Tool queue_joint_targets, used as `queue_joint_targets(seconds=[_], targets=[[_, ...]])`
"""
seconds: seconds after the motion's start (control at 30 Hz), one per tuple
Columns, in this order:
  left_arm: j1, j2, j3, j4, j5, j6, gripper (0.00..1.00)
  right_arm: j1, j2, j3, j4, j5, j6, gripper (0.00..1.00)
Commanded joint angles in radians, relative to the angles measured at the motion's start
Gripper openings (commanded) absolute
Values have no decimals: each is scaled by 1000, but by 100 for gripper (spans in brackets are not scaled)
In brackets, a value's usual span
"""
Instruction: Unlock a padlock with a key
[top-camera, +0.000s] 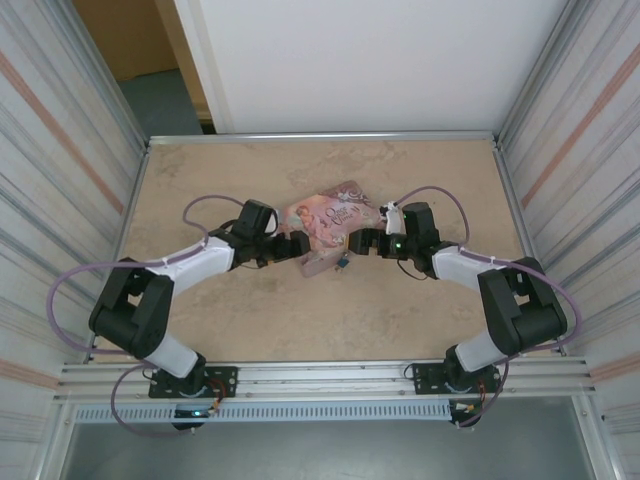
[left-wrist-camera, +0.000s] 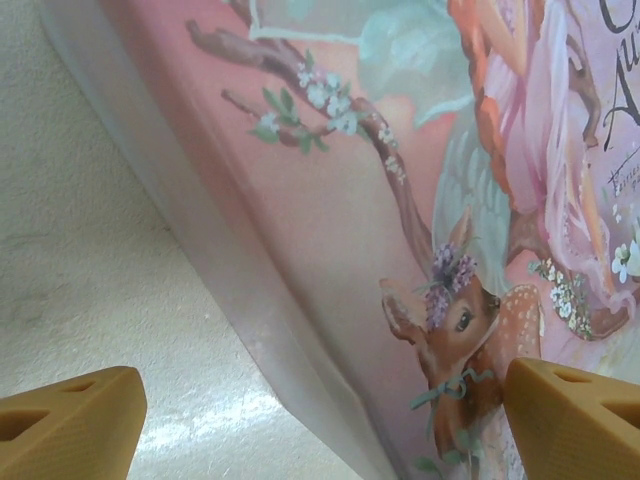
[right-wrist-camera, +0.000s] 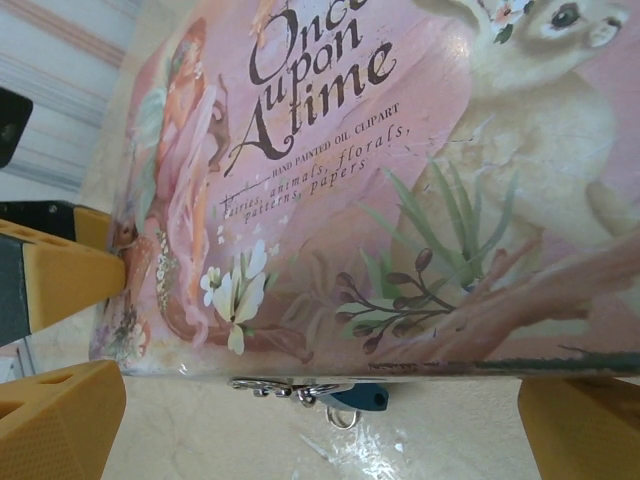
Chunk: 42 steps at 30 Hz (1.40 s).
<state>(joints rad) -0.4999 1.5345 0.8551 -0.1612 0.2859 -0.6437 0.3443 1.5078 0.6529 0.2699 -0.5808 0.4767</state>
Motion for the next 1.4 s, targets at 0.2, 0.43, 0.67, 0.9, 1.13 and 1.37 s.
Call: queue_joint_targets(seconds=[0.2, 0.43, 0.67, 0.9, 1.13, 1.37], targets=[[9, -82, 19, -98, -4, 7, 92, -15, -67, -57, 24, -18, -55, 99], [19, -221, 41, -158, -29, 21, 85, -16, -193, -153, 18, -44, -57, 95], [-6, -218, 131, -234, 17, 70, 52, -14, -214, -226, 144, -120, -43, 81], [-54, -100, 233, -218, 74, 87, 37, 19, -161, -238, 256, -107, -49, 75], [-80, 15, 311, -207, 103, 88, 32, 52, -92, -238, 320, -66, -57, 73], [-86, 85, 321, -200, 104, 75, 27, 70, -42, -238, 356, -47, -74, 70]])
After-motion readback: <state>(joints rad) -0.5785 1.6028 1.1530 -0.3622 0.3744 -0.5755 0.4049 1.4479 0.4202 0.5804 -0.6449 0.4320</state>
